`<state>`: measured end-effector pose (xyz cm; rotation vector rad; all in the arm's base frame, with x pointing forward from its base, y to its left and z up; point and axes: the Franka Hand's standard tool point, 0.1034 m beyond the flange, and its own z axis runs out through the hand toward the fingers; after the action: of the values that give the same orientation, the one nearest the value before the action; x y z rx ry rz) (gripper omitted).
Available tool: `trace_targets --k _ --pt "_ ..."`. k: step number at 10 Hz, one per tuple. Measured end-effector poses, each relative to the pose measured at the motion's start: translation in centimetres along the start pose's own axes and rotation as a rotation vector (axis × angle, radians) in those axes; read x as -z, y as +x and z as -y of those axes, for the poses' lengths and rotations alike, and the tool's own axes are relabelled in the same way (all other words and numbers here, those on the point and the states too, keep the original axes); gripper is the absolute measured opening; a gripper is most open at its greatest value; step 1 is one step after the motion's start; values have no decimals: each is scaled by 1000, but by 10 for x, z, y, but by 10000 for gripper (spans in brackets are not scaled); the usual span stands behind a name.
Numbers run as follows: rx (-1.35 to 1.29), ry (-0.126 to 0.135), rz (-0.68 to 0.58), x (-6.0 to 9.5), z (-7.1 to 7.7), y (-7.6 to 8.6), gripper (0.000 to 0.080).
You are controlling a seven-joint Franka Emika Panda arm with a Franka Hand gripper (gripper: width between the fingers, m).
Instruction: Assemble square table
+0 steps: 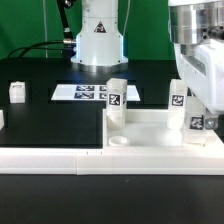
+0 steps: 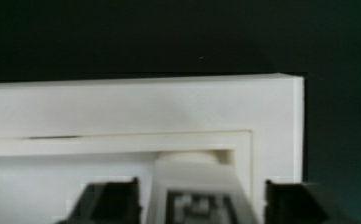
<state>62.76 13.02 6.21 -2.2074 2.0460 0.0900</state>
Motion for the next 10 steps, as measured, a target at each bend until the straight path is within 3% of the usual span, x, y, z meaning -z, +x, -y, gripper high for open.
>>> trace_targets --k 1,2,3,4,7,8,10 --pt "150 -34 8 0 -4 0 512" --pt "313 -54 15 1 -6 1 620" --pt "568 -83 18 -1 -10 3 640" --pt "631 -62 8 -3 -10 5 640" --pt "876 -69 4 -4 -10 8 649" --pt "1105 -90 -33 0 -6 11 649" --pt "1248 -90 -50 5 2 7 649"
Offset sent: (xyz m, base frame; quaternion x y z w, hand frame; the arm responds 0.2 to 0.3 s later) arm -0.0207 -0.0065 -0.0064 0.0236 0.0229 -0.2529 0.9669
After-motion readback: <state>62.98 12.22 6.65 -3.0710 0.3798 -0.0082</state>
